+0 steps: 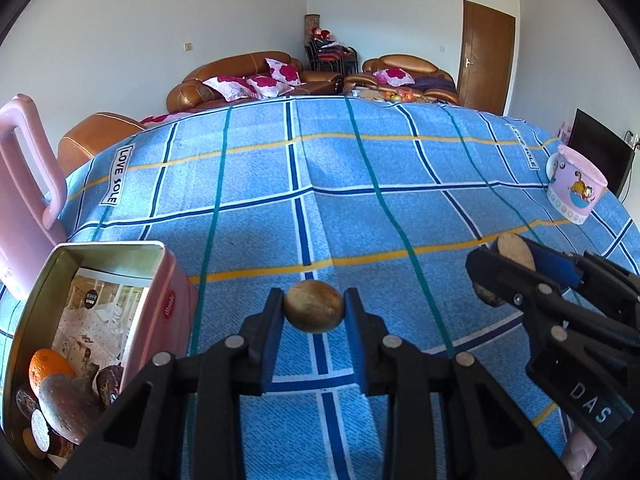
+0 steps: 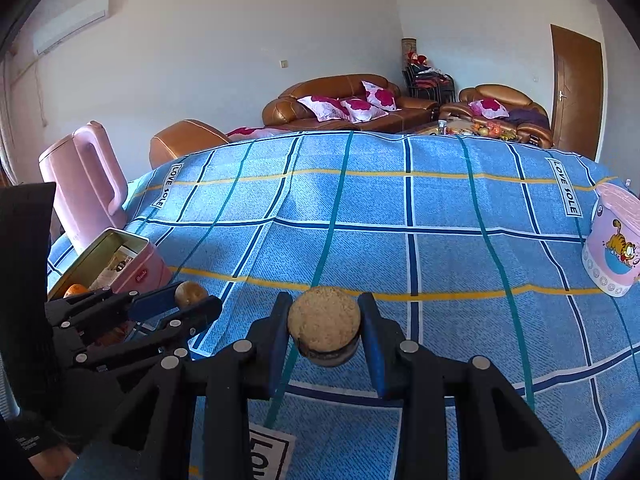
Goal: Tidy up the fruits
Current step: 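Lift the tan fruit with the left tool while the right tool holds the cake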
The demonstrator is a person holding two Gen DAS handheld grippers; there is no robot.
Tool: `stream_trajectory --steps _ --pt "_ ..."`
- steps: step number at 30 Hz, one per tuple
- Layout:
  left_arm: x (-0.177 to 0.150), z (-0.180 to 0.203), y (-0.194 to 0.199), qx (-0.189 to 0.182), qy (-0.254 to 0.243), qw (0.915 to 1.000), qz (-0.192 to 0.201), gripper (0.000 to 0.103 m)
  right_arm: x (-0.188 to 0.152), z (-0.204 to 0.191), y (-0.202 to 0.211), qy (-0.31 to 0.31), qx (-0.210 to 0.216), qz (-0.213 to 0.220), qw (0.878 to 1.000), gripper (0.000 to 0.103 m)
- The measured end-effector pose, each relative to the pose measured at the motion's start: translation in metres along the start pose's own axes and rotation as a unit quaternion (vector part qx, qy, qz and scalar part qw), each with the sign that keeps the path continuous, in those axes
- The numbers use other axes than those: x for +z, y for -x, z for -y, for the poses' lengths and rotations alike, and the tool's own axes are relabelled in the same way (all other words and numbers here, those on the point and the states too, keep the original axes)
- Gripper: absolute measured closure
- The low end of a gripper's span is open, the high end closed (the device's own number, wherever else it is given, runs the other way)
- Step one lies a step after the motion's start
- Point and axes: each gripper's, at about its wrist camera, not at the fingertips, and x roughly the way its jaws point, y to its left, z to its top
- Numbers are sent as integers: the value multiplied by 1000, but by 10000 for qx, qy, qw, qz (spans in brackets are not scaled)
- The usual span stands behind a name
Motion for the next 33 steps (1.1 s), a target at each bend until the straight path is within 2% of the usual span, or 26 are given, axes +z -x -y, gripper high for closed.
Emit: stream_trajectory --steps 33 --pt "-5 -10 25 61 242 9978 613 71 -4 -1 23 53 62 582 9983 67"
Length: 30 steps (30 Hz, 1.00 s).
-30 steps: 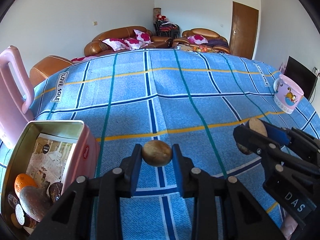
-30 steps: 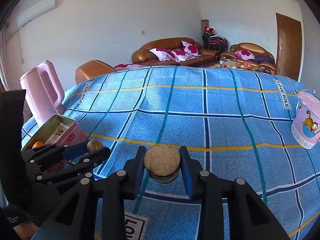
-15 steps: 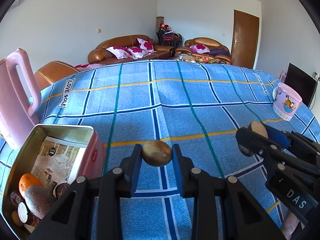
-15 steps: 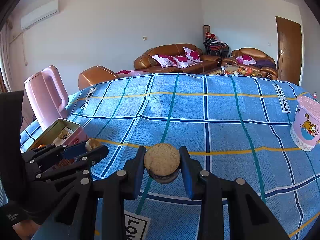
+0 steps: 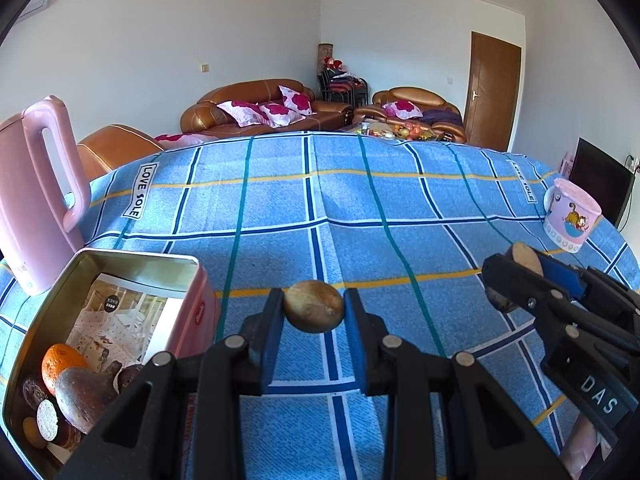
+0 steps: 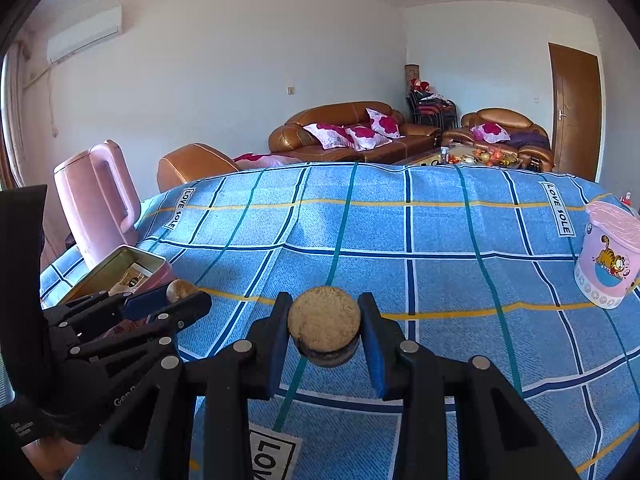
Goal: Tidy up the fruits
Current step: 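Lift the tan fruit with the left tool while the right tool holds the cake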
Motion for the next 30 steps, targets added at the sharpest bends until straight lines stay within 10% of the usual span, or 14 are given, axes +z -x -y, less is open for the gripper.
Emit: stream_trajectory --steps 30 --pt "-4 -3 17 123 76 9992 374 71 0 -5 20 119 -85 507 9986 67"
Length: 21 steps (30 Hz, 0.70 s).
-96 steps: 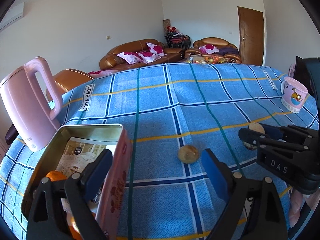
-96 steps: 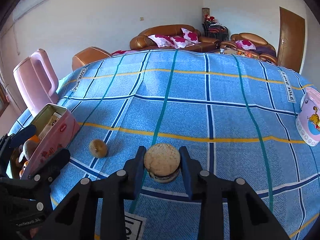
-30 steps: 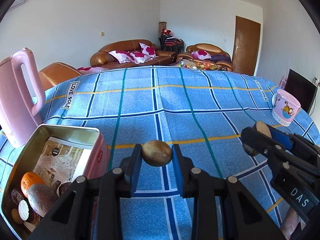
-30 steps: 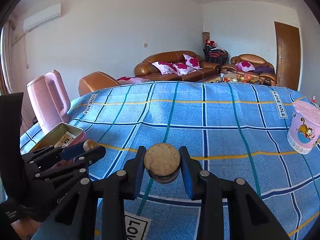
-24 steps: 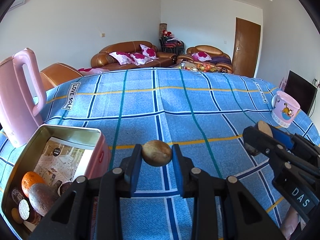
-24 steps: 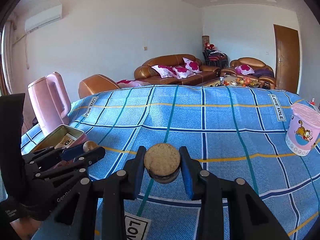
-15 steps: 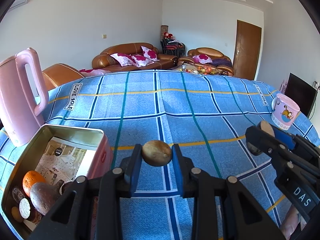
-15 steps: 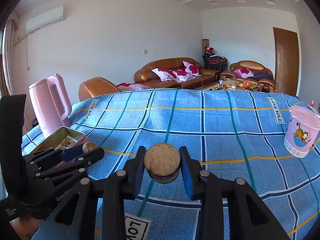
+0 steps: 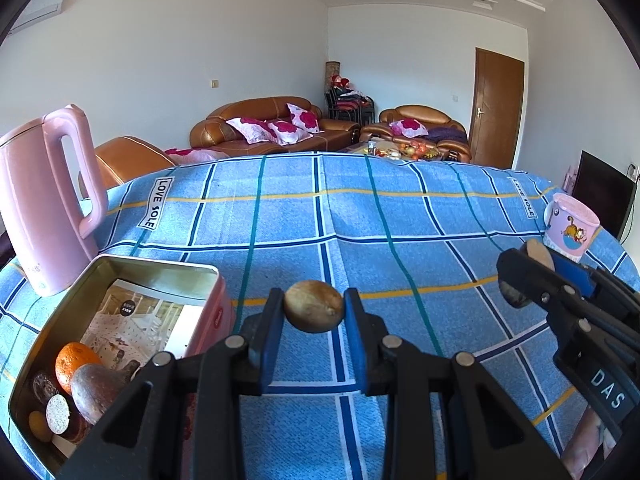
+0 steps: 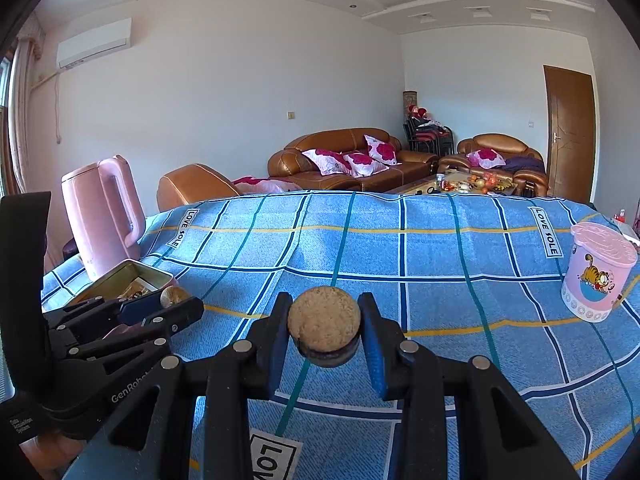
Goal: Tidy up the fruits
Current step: 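Lift the tan fruit with the left tool while the right tool holds the cake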
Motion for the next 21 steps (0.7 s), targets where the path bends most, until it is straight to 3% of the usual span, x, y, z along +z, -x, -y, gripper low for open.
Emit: stream_trajectory --steps 21 --pt "-2 -2 13 141 48 9995 288 71 -2 -8 13 210 -56 363 9991 67"
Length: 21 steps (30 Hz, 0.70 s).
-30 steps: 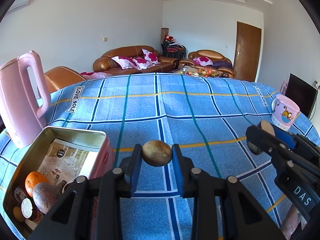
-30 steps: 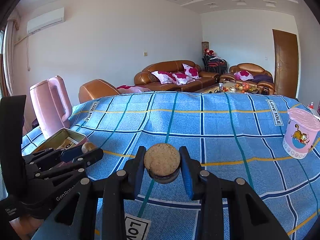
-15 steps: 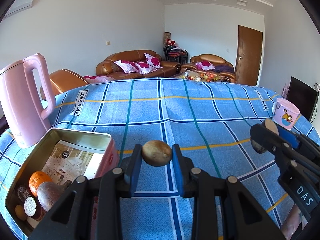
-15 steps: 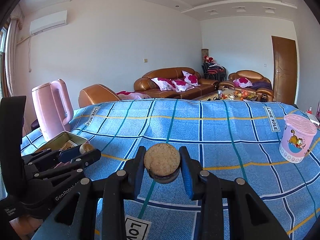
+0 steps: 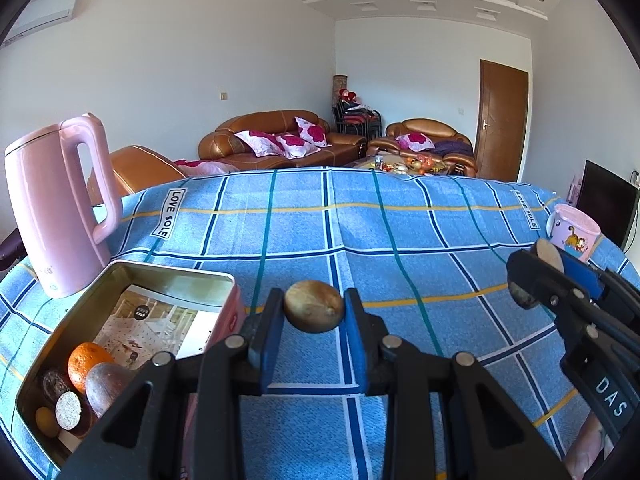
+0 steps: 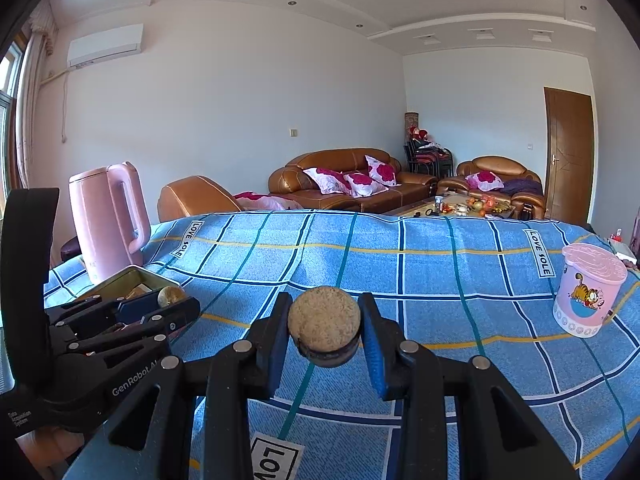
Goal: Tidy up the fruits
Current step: 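Lift the tan fruit with the left tool while the right tool holds the cake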
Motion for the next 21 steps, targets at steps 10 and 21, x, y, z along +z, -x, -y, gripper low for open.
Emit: stream_trajectory --steps 10,21 --pt "0 1 7 78 -37 9998 186 71 -1 -2 6 36 -14 112 9999 67" --pt "-2 0 14 107 -45 9993 359 71 -4 -5 14 115 -31 262 9996 67"
